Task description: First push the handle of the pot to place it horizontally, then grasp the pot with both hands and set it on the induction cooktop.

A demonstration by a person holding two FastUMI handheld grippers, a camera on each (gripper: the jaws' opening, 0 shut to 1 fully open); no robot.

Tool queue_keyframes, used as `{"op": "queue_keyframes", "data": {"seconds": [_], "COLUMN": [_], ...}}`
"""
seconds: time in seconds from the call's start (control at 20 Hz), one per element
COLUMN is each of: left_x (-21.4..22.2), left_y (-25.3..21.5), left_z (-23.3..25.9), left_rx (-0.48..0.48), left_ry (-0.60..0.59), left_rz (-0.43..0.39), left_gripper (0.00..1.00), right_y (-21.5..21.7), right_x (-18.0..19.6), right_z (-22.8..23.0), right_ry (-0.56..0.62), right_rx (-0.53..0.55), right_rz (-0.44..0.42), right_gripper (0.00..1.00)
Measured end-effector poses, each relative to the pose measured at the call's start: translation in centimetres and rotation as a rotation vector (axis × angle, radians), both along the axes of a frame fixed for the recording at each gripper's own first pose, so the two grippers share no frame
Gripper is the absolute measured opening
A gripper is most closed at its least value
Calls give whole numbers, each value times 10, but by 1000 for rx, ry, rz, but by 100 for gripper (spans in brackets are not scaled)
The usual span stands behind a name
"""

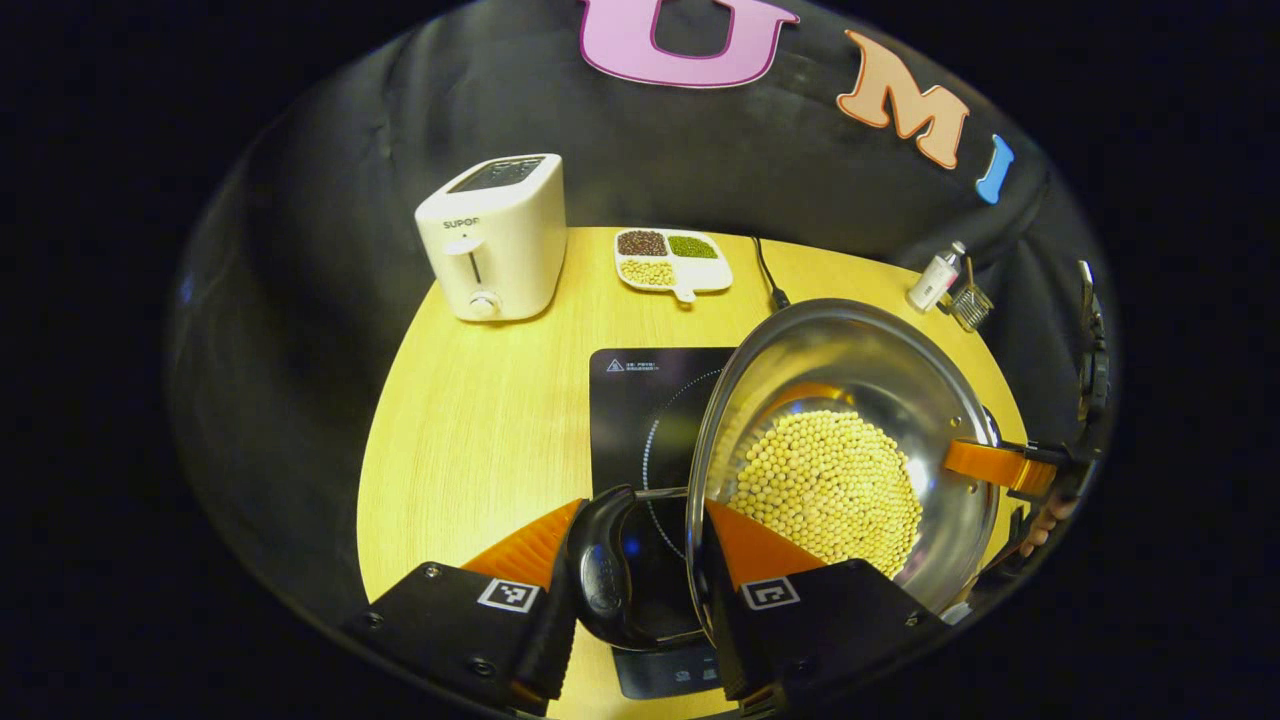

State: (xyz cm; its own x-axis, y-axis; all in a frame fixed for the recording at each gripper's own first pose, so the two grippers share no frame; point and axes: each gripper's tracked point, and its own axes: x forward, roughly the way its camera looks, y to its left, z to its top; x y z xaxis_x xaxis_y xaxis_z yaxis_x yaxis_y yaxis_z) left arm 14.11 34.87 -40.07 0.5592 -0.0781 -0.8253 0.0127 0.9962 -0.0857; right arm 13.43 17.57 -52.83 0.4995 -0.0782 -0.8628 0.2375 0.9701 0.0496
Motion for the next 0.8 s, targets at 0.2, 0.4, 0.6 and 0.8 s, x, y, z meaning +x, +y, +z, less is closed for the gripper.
{"op": "queue_keyframes", "data": {"seconds": [0.2, 0.4, 0.6, 0.8], "left_x": [23, 38, 46, 48], "left_y": [6, 12, 19, 20], "left_z": [-12, -16, -16, -18], "left_rx": [-27, -32, -18, -10], "left_ry": [8, -12, -49, -52], "left_rz": [-60, -88, -101, -104], "left_gripper": [59, 58, 59, 60], "right_y": [3, 8, 15, 15], "right_x": [10, 22, 25, 25], "right_z": [-4, -8, -11, -11], "right_ry": [-1, 6, 5, 3], "right_rx": [-41, -62, -78, -72], "right_rz": [-67, -99, -121, -123], "right_gripper": [56, 52, 51, 51]}}
